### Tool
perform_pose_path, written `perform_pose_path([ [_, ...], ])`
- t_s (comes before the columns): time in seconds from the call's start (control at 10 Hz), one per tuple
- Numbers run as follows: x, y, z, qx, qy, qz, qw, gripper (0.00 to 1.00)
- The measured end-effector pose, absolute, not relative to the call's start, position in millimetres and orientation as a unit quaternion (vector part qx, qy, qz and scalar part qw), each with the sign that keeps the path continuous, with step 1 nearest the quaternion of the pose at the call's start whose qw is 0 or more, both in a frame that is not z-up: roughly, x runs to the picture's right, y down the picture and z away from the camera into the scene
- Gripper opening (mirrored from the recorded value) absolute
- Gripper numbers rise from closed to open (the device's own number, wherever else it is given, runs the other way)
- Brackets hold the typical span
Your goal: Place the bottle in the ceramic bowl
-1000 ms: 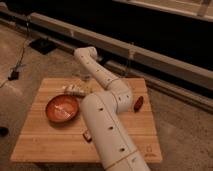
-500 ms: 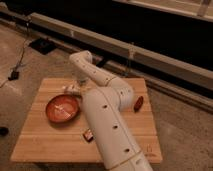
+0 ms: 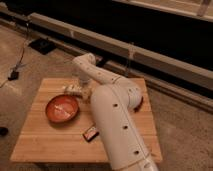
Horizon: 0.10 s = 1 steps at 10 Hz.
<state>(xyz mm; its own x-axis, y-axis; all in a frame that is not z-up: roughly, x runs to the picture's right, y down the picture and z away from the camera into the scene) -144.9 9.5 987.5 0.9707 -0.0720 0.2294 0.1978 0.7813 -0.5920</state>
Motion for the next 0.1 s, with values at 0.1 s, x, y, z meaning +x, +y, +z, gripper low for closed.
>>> perform_pose_path([
  [0.1,-144.3,8.5,988.4,-0.320,-0.099,-0.076,0.939,0.28],
])
